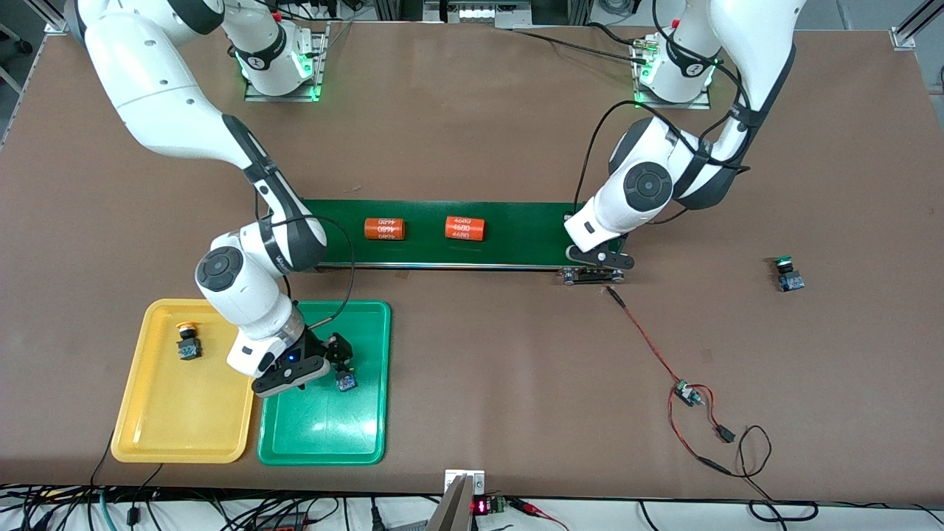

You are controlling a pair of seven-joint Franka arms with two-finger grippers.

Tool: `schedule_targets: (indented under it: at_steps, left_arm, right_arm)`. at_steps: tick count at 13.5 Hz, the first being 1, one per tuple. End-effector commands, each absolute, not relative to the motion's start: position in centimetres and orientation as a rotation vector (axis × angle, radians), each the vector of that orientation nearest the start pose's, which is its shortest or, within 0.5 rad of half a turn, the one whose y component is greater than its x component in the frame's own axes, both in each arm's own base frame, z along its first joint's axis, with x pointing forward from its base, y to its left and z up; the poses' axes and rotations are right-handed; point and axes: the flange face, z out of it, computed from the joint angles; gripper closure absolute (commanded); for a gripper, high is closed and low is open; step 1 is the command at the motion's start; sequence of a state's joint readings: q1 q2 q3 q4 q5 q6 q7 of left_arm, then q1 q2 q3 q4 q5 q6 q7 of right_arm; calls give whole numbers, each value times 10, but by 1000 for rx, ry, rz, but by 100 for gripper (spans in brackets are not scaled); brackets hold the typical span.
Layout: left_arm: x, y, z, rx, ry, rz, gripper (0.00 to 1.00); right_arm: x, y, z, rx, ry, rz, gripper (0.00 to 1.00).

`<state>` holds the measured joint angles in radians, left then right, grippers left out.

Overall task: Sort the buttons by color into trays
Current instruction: 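Place the button on the belt while the right gripper withdraws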

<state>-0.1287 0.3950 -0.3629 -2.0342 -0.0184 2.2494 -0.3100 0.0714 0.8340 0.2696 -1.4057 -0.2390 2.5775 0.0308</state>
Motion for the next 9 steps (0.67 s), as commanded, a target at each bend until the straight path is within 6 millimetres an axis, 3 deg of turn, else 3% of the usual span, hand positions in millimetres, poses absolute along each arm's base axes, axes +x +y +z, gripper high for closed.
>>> schedule_targets:
  at_steps: [1,2,3,5,6,8,9]
  left_arm:
    - [527,-274,254,-3213,251,293,78]
    - [528,-274,256,-3214,252,288,27]
    - [529,-273,263,-3217,248,269,0]
    - [534,-266,294,-3221,233,195,0]
    - [537,-250,311,-3212,195,183,0]
    - [552,-189,330,-3191,32,218,0]
    - [562,-143,329,-3183,-96,253,0]
  right_arm:
    - [718,207,289,-3008,-515,-422,0]
    - [715,208,302,-3025,-504,-376,0]
    - [711,205,315,-3036,-444,-318,0]
    - [701,203,350,-3065,-418,-238,0]
    - [695,202,366,-3080,-422,-205,0]
    - [682,198,398,-3118,-385,-132,0]
    - [672,198,415,-3138,-360,-87,0]
